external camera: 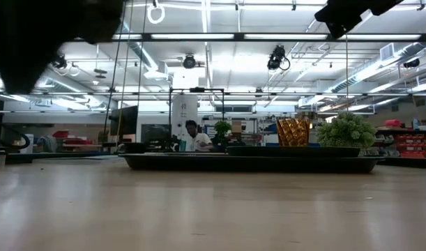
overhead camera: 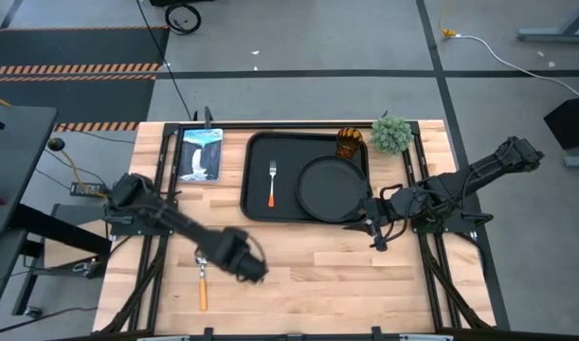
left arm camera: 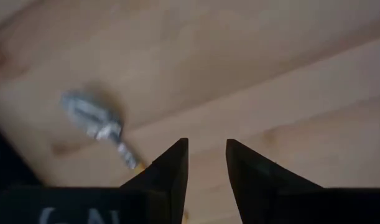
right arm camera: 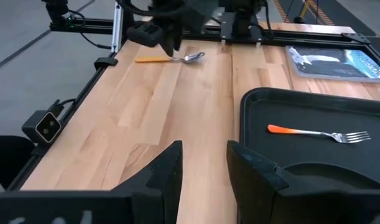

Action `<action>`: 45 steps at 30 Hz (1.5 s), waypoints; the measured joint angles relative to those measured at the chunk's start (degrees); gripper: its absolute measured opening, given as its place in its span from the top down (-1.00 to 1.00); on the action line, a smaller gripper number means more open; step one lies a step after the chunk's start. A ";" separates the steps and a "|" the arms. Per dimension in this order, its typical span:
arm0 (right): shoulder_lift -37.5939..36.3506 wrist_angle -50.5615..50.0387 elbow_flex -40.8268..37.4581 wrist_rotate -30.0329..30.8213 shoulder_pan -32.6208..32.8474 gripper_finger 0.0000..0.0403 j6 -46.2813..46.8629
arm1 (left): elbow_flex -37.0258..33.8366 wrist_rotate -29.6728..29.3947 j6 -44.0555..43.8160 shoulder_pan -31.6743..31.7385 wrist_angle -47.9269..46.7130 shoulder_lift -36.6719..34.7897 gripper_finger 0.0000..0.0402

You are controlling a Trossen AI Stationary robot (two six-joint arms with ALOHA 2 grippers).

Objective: Pick and place plate/cup/fork/spoon on tray
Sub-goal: Put the yellow spoon on the black tray to the left side of the orange fork

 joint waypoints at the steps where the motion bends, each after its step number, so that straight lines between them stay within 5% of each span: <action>1: 0.00 0.00 0.00 -0.01 0.05 0.35 0.00 | 0.00 -0.11 -2.74 -1.53 -0.62 0.00 0.43; 10: 0.00 2.27 0.00 0.01 0.01 0.35 -0.02 | -6.16 -0.01 -22.56 -11.86 0.63 -0.55 0.69; 19: 0.00 2.37 0.00 0.01 0.01 0.35 -0.02 | -17.40 -3.59 -34.29 -18.51 12.02 -8.34 0.97; 34: -0.02 2.25 0.00 0.01 0.01 0.35 0.20 | -26.36 4.71 -36.90 -15.41 21.86 -8.88 0.15; 45: -0.02 2.14 0.00 0.01 0.01 0.35 0.20 | -32.06 5.06 -37.03 -15.39 32.00 -9.13 0.28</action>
